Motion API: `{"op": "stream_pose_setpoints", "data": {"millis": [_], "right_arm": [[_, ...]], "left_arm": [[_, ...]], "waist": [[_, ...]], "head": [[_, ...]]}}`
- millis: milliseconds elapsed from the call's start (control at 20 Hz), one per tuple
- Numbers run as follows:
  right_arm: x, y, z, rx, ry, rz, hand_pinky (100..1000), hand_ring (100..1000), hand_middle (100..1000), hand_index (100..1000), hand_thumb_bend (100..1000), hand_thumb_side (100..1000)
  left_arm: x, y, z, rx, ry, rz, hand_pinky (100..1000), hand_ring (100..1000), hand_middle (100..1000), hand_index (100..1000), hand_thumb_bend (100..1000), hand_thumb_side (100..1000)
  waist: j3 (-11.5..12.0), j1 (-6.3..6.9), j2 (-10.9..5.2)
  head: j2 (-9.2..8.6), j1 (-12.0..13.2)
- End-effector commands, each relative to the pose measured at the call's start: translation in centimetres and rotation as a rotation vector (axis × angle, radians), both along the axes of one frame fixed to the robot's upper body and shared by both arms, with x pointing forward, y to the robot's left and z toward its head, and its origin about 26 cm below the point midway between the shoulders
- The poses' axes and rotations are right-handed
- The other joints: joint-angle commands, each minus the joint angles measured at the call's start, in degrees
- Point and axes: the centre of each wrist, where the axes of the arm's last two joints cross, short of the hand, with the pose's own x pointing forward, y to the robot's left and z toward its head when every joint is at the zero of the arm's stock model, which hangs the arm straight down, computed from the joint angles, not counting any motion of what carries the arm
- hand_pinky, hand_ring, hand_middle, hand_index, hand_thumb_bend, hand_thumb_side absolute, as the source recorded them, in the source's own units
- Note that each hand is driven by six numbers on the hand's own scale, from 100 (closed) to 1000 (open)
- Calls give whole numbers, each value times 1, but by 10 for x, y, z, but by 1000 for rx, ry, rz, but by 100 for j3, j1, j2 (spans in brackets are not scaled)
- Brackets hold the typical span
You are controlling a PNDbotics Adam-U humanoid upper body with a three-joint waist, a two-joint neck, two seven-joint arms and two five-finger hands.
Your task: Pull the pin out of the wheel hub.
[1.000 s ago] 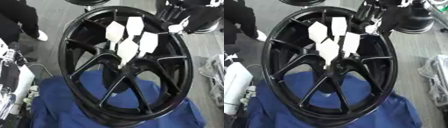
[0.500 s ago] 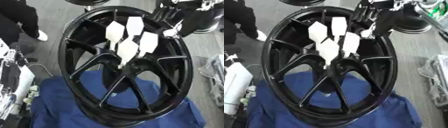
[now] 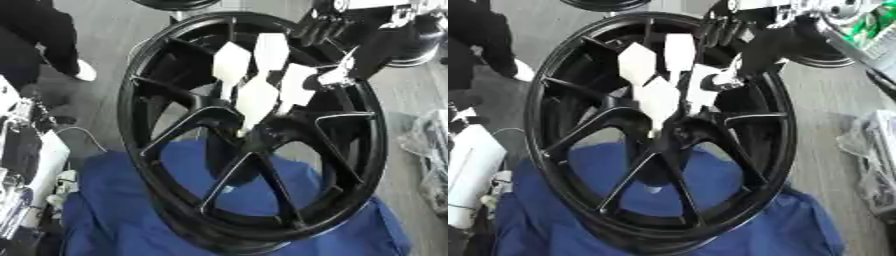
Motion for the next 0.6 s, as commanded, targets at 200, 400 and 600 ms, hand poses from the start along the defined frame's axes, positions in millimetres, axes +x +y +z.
{"op": "stream_pose_setpoints", "data": {"millis": [200, 400, 600], "right_arm": [[-4, -3, 6, -19, 4, -72, 859, 804, 722, 838, 459, 503], [-2, -3, 3, -34, 9, -89, 853, 794, 703, 826, 457, 480], [0, -1, 0, -44, 12, -92, 853, 791, 679, 815, 456, 467]], "left_arm": [[1, 2, 12, 34, -34, -14, 629, 804, 689, 715, 156, 904], [1, 1, 12, 35, -35, -18, 629, 804, 687, 713, 156, 903], [1, 1, 13, 36, -36, -21, 629, 804, 684, 711, 154, 903]], "waist": [[12, 38, -108], [27, 36, -105], [36, 39, -95]], "head": [[17, -13], [11, -16], [20, -18]]}}
